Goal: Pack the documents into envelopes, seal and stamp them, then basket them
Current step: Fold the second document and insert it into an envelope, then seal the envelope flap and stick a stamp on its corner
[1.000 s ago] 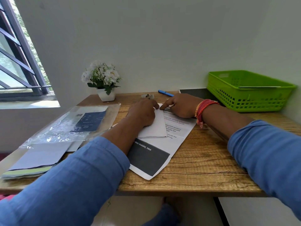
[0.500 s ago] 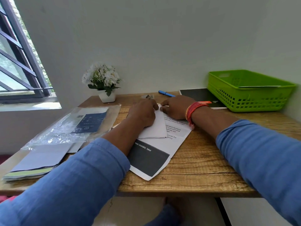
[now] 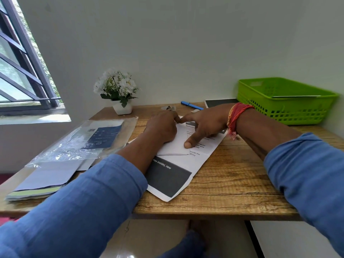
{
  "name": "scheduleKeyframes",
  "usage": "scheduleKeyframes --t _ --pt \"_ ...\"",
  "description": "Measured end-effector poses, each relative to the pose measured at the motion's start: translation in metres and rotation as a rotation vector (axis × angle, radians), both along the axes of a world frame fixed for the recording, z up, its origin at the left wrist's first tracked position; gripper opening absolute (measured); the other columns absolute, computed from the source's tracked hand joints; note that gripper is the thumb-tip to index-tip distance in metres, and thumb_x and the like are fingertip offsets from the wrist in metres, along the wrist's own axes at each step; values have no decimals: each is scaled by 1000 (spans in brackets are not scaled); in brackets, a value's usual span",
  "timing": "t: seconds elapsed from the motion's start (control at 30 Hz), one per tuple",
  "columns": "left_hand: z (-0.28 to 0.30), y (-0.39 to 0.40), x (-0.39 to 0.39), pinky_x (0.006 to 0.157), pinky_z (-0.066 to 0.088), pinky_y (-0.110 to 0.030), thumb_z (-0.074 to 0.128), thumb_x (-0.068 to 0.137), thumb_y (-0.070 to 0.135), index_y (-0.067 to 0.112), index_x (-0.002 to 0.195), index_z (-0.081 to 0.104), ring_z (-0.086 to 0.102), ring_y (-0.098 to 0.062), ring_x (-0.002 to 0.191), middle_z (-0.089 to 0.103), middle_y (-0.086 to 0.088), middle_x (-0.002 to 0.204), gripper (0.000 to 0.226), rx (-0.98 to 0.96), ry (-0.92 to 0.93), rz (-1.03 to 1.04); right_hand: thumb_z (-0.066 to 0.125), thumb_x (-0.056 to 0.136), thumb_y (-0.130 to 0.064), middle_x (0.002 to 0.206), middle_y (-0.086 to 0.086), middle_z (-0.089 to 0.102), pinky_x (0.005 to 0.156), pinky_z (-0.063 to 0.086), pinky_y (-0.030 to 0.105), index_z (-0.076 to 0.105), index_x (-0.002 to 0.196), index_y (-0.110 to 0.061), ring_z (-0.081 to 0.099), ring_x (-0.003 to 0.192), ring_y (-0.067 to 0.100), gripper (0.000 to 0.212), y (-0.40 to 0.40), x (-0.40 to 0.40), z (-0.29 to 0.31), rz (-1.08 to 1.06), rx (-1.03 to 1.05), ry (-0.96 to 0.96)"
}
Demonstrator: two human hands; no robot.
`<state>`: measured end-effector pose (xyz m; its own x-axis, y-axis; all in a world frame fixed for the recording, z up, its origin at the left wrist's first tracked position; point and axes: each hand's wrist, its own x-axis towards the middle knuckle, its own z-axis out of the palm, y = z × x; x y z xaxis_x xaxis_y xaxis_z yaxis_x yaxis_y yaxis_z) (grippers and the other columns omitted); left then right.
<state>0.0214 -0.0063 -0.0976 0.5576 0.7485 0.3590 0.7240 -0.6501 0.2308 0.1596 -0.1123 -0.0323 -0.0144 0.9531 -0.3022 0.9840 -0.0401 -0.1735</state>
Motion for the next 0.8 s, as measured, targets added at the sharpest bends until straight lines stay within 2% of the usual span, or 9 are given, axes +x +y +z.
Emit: scheduleKeyframes --t 0.07,0.17,0.23,0.3,0.37,0.4,0.5,0.63,0.8 --pt "0 0 0 106 45 -43 57 97 12 32 116 68 54 -25 126 62 -2 136 31 -3 -2 -6 79 72 -58 93 -17 48 72 49 26 15 157 -42 58 82 9 107 0 -1 2 9 -30 33" --pt "0 0 -1 105 46 -43 56 95 9 33 113 67 55 -26 125 62 -2 133 31 -22 -17 -5 81 66 -61 87 -16 50 68 51 28 15 155 -44 61 79 13 112 1 1 1 50 -31 39" --pt "-1 1 -1 105 46 -44 56 95 11 35 112 67 55 -26 125 62 -1 133 31 -25 -29 -5 77 68 -66 93 -15 56 70 53 29 23 153 -46 66 83 17 103 1 7 -3 32 3 106" --pt "-1 2 -1 106 44 -44 55 96 13 34 115 68 54 -26 127 62 0 134 31 -19 -41 -11 68 81 -64 105 -7 66 73 51 26 37 148 -45 66 83 14 76 0 10 -8 -12 98 185" --pt "-2 4 -1 108 42 -44 55 97 13 33 116 68 52 -26 129 61 0 137 31 -15 -40 -9 54 98 -48 126 -5 64 85 42 22 49 142 -45 59 96 9 44 2 12 -15 -16 199 81" --pt "-2 4 -1 110 41 -44 55 97 13 33 116 67 50 -26 131 59 -1 139 30 -13 -36 -7 47 103 -38 138 -5 58 91 39 23 51 141 -45 57 108 11 39 5 12 -18 -10 230 7" --pt "-3 4 0 111 39 -44 53 98 13 32 118 67 49 -27 132 58 -2 141 31 -1 -23 -1 38 104 -17 155 -2 44 110 36 30 49 144 -40 47 133 21 48 14 5 -21 -31 238 -100" --pt "-2 5 0 109 42 -44 54 98 11 32 118 67 51 -26 130 58 -2 141 32 -2 -22 -2 35 103 -15 146 6 53 109 41 37 52 144 -23 51 129 26 45 24 -4 -21 -64 250 -220" --pt "-2 4 -2 108 42 -39 53 97 12 30 114 70 53 -25 128 60 -3 138 30 -3 -67 -15 41 100 -23 135 3 61 100 48 35 53 142 -29 58 119 25 44 32 1 -34 -104 386 -209"
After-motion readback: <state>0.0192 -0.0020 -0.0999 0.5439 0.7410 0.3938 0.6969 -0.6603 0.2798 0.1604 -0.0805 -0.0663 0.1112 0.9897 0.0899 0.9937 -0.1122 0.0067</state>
